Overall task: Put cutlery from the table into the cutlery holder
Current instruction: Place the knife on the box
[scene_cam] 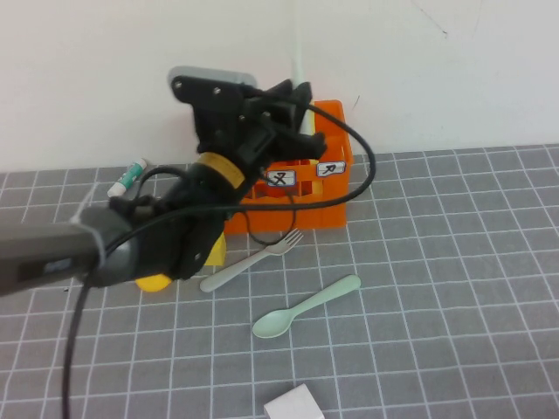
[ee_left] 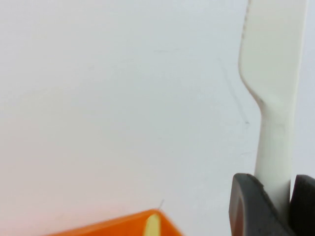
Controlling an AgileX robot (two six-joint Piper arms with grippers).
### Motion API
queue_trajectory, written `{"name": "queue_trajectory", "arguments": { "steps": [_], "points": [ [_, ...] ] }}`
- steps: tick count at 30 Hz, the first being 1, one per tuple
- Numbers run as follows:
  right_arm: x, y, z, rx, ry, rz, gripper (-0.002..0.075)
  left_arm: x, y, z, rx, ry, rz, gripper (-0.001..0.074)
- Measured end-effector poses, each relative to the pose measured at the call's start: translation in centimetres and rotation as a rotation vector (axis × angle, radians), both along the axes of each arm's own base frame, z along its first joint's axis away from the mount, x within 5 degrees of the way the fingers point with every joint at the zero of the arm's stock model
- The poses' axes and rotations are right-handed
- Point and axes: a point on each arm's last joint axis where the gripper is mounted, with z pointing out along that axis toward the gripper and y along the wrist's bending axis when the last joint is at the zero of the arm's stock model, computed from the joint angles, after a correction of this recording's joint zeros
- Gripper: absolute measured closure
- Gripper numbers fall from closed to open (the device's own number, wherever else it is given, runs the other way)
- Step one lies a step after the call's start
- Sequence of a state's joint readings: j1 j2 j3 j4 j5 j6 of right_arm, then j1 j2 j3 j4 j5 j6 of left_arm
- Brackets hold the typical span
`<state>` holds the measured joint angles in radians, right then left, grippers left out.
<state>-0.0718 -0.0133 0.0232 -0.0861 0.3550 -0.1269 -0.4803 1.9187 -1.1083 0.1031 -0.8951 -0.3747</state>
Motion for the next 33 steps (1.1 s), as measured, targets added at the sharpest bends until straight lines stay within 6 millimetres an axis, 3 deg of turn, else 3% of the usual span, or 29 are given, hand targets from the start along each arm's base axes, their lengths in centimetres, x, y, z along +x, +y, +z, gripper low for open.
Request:
{"name": "queue_trajectory", "arguments": {
  "steps": [8,20,28,33],
  "points": [
    [0.0,0.0,0.0,0.000,0.000,0.000,0.0729,2.9,-1.8,-2.3,0.038,0.036,-0.010,0.0604],
    [0.0,0.0,0.0,0.000,0.000,0.000,0.0729,4.7,-2.9,-5.1,0.077,0.095,-0.010,0.0599],
    [0.0,0.0,0.0,0.000,0.000,0.000,0.0729,4.4,-4.0,-6.4,0.130,0.133,-0.014,0.0435],
    [0.0,0.0,0.0,0.000,0.000,0.000,0.0729,3.9,-3.8,-4.7,0.227,0.209,0.035,0.0409]
  ]
}}
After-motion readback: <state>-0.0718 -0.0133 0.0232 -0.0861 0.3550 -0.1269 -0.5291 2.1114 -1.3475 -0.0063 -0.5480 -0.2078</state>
